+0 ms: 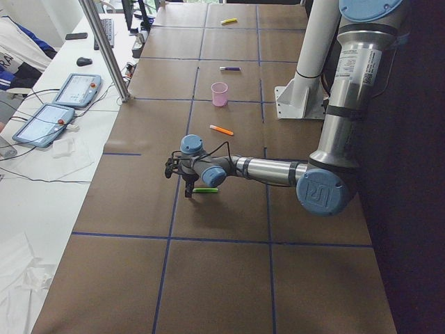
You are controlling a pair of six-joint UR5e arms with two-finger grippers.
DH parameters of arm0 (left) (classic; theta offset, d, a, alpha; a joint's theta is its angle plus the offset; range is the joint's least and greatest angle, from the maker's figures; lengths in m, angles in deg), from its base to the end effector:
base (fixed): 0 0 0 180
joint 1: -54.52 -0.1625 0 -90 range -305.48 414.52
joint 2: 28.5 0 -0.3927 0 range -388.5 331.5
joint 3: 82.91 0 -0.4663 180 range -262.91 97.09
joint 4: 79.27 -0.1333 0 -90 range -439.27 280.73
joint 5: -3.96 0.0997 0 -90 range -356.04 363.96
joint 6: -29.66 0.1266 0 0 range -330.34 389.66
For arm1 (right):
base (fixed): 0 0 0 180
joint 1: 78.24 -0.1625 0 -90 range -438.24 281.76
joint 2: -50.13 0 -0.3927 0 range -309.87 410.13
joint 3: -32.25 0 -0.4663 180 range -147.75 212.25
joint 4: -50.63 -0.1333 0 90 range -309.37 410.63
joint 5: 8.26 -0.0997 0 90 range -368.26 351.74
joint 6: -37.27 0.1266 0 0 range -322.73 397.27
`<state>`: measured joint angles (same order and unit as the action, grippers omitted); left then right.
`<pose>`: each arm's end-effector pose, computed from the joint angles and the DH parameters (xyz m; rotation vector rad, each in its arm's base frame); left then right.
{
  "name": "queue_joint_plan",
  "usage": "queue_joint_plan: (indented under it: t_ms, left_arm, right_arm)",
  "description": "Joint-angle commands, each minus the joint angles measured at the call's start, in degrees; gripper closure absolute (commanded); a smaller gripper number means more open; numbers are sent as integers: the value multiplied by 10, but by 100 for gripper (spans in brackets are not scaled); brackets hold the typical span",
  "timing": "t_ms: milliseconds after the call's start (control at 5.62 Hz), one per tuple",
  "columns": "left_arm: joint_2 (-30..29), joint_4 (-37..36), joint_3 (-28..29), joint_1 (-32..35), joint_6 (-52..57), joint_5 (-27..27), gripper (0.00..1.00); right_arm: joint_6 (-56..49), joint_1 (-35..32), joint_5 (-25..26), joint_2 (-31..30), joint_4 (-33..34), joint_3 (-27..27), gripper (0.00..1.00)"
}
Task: Collect pens into pen holder
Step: 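Close the left gripper on the green highlighter's cap end, then lift the green highlighter and carry it above the pink cup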
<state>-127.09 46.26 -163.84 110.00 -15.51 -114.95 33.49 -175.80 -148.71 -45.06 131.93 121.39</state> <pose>0.3204 -0.5931 0.5882 0.1463 0.7579 -0.0223 0.1053 -0.5222 0.6787 0.1300 -0.8718 0.0413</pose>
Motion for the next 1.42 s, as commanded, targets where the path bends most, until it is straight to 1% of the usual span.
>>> queue_joint_plan:
  t_ms: [0, 178, 356, 534, 712, 890, 1068, 1247]
  left_arm:
    - [2, 1, -4, 0, 0, 2, 92]
    - [2, 0, -4, 0, 0, 2, 100]
    - [2, 0, -7, 0, 0, -4, 100]
    - [1, -7, -44, 0, 2, -3, 100]
    - [-15, -5, -89, 1, 9, 3, 100]
    - [-50, -6, -128, 0, 2, 50, 100]
    - [-96, -7, -151, -41, -17, 91, 100]
    - [-156, -5, -161, -80, -78, 164, 100]
  right_arm:
    - [0, 0, 0, 0, 0, 1, 0]
    - [0, 0, 0, 0, 0, 1, 0]
    - [0, 0, -1, 0, 0, 1, 0]
    - [-1, 0, -1, 0, 0, 2, 0]
    - [0, -1, -1, -1, 0, 2, 0]
    - [-3, -1, -1, -10, -8, 1, 0]
    - [0, -1, 0, -37, -56, 0, 0]
    - [3, -1, -1, -46, -71, -1, 0]
